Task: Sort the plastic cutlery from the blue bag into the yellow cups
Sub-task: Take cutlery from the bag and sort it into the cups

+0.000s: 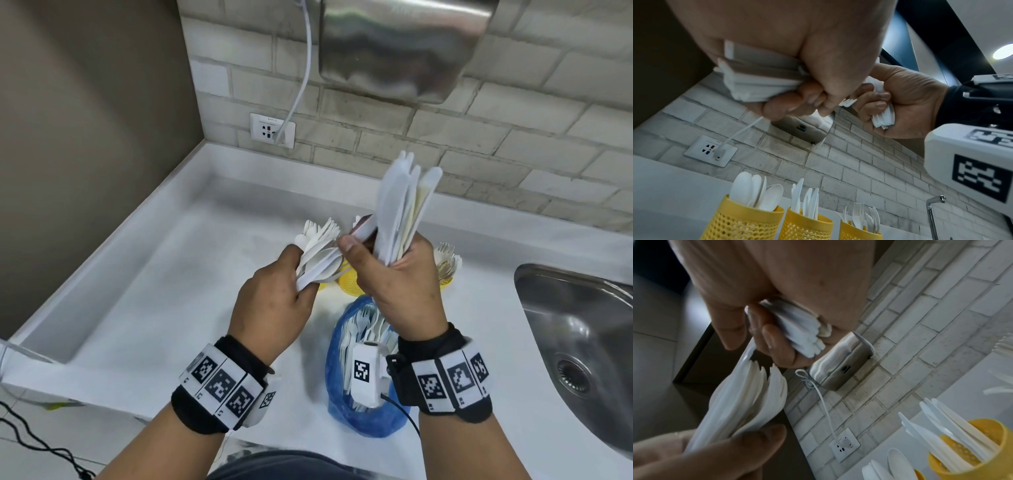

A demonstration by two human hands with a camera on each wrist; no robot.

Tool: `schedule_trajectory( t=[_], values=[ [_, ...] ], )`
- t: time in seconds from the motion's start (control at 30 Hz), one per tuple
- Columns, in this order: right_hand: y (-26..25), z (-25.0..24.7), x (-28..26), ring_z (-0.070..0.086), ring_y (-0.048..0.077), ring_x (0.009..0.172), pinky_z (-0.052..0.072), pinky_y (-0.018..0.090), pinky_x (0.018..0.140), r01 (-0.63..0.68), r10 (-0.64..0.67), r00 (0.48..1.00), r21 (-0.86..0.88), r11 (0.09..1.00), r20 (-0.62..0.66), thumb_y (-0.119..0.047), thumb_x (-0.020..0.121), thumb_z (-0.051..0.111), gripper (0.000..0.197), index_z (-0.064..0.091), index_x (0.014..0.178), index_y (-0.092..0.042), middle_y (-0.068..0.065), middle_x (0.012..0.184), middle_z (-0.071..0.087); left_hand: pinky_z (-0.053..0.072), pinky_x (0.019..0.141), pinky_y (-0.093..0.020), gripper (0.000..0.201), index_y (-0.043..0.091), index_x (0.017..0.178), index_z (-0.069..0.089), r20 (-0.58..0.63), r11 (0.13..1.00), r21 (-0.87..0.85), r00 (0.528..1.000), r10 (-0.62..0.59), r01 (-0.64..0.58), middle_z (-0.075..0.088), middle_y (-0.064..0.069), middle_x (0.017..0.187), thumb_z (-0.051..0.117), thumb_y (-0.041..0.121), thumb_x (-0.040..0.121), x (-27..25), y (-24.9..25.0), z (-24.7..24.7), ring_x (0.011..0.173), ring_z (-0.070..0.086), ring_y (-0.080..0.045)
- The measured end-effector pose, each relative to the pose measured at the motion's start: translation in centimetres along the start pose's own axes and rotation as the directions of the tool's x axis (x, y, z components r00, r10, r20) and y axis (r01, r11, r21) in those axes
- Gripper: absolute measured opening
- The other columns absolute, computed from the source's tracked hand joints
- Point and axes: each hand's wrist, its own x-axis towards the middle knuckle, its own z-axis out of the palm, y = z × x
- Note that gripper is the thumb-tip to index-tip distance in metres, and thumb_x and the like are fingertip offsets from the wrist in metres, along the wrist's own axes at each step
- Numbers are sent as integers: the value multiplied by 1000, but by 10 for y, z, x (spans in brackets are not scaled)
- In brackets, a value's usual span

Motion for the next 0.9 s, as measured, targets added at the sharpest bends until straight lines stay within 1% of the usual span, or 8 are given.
schedule_trajectory(
  t=[0.13, 0.27, 0.33, 0.43, 0.53, 0.63, 0.77, 0.9],
  values=[
    [0, 2, -2, 51, 2, 48, 40, 18, 54, -21, 22, 1000, -27, 999, 16, -15, 92, 76, 33, 63, 63, -25, -16, 52, 55, 47, 59, -40, 16, 21, 100, 51, -13, 1000, -29, 1000, -6, 5, 56, 4, 69, 63, 24, 90, 0, 0, 0, 68, 54, -36],
    [2, -1, 2, 36, 23, 37, 29, 30, 44, -16, 36, 988, 137, 990, -148, -20, 99, 66, 40, 54, 69, 3, 14, 45, 41, 44, 54, -39, 17, 18, 96, 51, -51, 997, -75, 999, 19, -23, 49, 8, 60, 67, 23, 91, -1, -6, 3, 59, 43, -27],
    [3, -5, 5, 36, 22, 35, 32, 26, 44, -13, 83, 972, 301, 953, -219, -19, 100, 60, 30, 61, 77, 0, 12, 49, 47, 45, 54, -39, 15, 18, 100, 55, -60, 990, -134, 998, 31, -39, 52, 6, 61, 68, 22, 93, -2, -7, 2, 55, 44, -21],
    [1, -12, 10, 38, 17, 39, 34, 23, 43, -50, 203, 955, 554, 831, -218, -16, 103, 51, 24, 62, 95, 4, 9, 67, 62, 46, 59, -34, 16, 23, 104, 59, -95, 956, -276, 992, 78, -102, 62, 7, 73, 69, 15, 94, -6, -1, -3, 57, 49, -21],
    [1, -17, 10, 52, 14, 47, 43, 23, 44, -111, 334, 928, 736, 668, -163, -14, 103, 47, 32, 66, 77, -12, 8, 76, 68, 42, 59, -29, 26, 23, 99, 55, -121, 908, -397, 988, 94, -135, 61, 9, 74, 71, 3, 92, -9, 3, -5, 58, 47, -16],
    [0, -16, 9, 68, 19, 70, 59, 30, 66, -168, 430, 900, 850, 499, -74, -18, 100, 54, 17, 59, 84, -17, 4, 78, 69, 42, 60, -22, 36, 25, 101, 54, -124, 895, -413, 984, 128, -168, 59, 17, 73, 70, -5, 90, -9, 3, -2, 60, 47, -11],
    [-4, -12, 7, 69, 17, 71, 62, 38, 81, -190, 454, 891, 909, 371, 1, -22, 103, 51, 40, 68, 68, -11, -1, 75, 64, 45, 70, -13, 50, 37, 93, 51, -110, 882, -426, 979, 172, -202, 61, 29, 73, 65, -11, 90, -11, 6, 0, 63, 54, 1],
    [-9, -22, 6, 67, 11, 64, 63, 33, 72, -142, 467, 884, 946, 291, -11, -20, 103, 51, 43, 67, 65, -11, -3, 72, 62, 41, 64, -9, 12, 27, 86, 55, -62, 848, -496, 982, 179, -186, 59, 20, 67, 58, 24, 97, -13, 15, -1, 61, 54, -4]
  ],
)
